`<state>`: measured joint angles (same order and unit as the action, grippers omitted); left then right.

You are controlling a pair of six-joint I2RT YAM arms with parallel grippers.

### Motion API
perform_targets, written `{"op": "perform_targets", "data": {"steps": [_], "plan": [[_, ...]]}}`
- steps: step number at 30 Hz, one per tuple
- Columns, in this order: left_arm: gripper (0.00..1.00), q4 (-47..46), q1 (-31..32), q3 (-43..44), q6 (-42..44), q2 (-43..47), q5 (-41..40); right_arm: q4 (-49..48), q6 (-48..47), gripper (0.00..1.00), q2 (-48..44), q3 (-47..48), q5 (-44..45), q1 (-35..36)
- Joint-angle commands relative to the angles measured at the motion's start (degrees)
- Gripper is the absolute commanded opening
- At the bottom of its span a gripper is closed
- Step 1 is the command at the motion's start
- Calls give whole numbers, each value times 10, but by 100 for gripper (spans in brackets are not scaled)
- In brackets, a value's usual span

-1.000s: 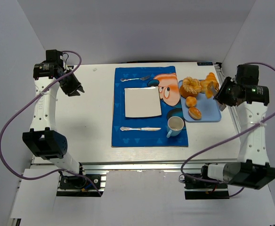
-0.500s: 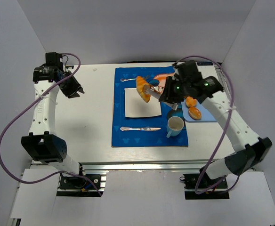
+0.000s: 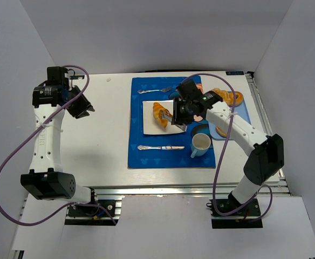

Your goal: Place the bread

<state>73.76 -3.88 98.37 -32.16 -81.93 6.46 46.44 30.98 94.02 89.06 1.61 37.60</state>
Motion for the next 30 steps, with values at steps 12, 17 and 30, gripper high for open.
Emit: {"op": "perform_targets", "data": {"steps": [12,17,30], "plan": [[42,10,4,-8,-4,28,-9,-10,-27,56,22,27,72,34],[42,9,4,-7,-4,27,-10,6,-28,58,20,40,89,39],[42,15,4,-6,-4,18,-35,52,-38,55,-10,111,106,66]]}}
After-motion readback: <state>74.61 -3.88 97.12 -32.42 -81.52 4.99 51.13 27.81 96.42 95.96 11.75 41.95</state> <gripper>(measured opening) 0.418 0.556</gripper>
